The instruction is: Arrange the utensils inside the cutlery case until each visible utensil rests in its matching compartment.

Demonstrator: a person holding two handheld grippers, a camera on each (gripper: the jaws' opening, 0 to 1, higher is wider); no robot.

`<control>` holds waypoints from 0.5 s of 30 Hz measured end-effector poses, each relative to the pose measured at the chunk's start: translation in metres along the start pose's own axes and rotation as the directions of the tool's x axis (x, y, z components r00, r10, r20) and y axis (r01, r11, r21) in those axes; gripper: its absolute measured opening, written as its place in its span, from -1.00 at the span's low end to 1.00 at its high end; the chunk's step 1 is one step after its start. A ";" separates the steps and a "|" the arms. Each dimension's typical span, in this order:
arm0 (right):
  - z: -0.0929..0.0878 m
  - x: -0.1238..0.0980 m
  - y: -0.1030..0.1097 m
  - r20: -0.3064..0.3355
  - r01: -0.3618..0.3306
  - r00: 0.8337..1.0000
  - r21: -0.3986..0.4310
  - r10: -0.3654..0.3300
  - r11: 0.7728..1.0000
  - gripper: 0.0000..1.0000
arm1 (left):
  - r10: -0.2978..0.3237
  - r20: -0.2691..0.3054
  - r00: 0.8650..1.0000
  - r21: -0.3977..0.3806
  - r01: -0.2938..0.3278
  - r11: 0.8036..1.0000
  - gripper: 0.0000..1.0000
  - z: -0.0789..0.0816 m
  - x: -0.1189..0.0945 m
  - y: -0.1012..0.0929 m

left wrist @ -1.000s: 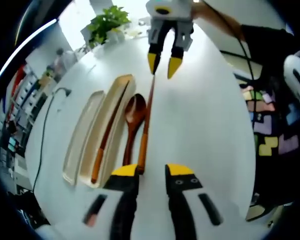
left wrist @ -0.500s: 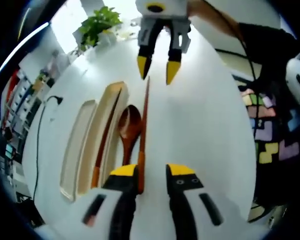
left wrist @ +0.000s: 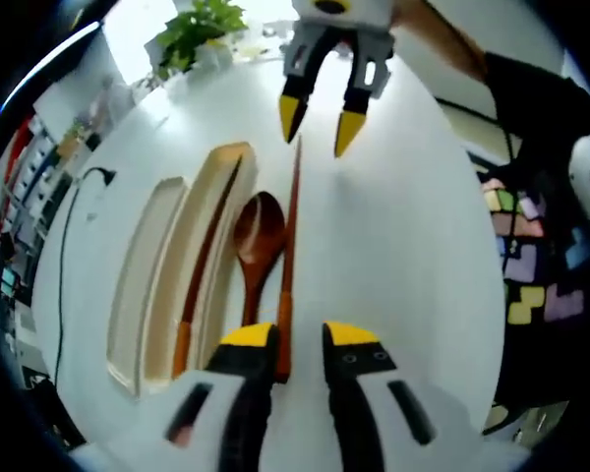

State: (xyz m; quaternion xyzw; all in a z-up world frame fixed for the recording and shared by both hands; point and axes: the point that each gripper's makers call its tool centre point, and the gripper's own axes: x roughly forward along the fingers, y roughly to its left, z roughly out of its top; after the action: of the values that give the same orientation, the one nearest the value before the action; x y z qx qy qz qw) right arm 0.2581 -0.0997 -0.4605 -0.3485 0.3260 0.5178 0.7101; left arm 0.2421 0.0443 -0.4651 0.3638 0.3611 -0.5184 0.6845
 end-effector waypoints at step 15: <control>0.001 0.011 -0.013 -0.054 -0.080 0.995 0.018 0.081 0.997 -0.48 | -0.071 -0.097 0.993 -0.062 0.065 0.996 -0.89 0.000 0.005 -0.004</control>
State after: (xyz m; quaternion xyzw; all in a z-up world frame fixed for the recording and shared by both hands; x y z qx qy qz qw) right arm 0.2734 -0.0967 -0.4668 -0.3434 0.3632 0.5337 0.6822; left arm 0.2395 0.0413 -0.4694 0.3562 0.4217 -0.5118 0.6583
